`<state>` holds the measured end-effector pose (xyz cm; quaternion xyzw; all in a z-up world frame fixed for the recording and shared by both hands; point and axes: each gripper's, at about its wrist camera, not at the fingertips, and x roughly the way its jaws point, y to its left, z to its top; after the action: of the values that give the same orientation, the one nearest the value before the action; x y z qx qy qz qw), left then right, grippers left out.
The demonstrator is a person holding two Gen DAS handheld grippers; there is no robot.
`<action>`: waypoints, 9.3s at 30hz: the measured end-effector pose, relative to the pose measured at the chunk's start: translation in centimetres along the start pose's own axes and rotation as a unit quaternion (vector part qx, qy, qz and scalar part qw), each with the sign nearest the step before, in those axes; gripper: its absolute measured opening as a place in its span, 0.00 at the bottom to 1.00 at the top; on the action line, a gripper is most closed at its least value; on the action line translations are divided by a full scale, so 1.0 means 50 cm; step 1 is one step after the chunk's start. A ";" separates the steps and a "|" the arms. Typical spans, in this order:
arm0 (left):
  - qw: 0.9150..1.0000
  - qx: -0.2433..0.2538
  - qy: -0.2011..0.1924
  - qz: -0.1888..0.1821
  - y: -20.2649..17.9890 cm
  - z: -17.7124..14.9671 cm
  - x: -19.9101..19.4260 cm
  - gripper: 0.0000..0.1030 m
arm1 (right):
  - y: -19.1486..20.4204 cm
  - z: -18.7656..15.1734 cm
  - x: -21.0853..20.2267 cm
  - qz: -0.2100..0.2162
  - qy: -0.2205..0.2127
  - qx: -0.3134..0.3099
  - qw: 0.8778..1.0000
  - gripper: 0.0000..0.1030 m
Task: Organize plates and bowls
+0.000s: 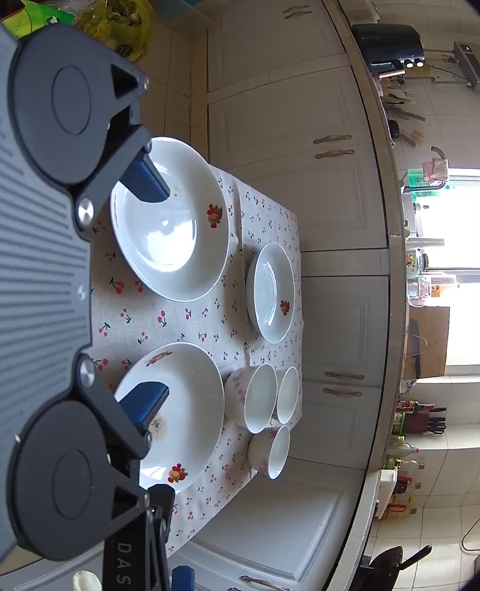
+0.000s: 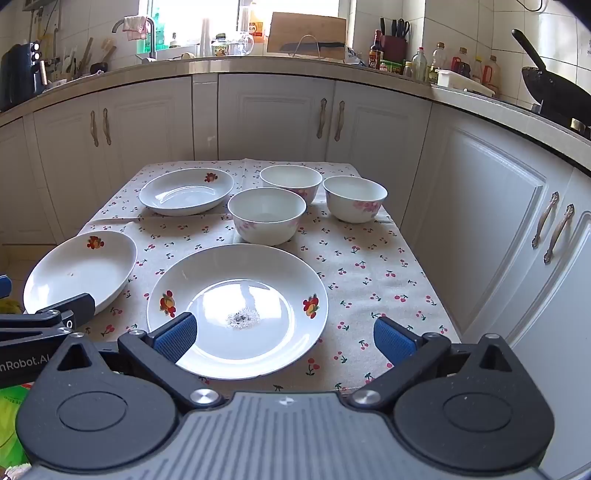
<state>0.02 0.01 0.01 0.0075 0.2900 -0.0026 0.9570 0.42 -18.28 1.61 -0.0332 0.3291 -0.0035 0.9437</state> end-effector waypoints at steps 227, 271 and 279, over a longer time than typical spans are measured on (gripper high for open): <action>0.934 0.230 0.055 -0.266 0.259 0.030 0.354 0.98 | 0.238 0.231 0.474 0.276 0.152 -0.087 0.945 0.60; 0.971 0.129 0.017 -0.200 0.060 -0.016 0.131 0.99 | -0.019 0.065 0.168 0.193 0.000 -0.068 0.979 1.00; 0.964 0.156 0.025 -0.214 -0.009 -0.037 0.124 0.99 | -0.092 0.015 0.151 0.185 0.008 -0.042 0.982 1.00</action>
<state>4.17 -0.43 -4.99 0.0940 0.3046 -0.2524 0.9136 6.88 -23.03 -2.20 -0.0118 0.3366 0.1847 0.9233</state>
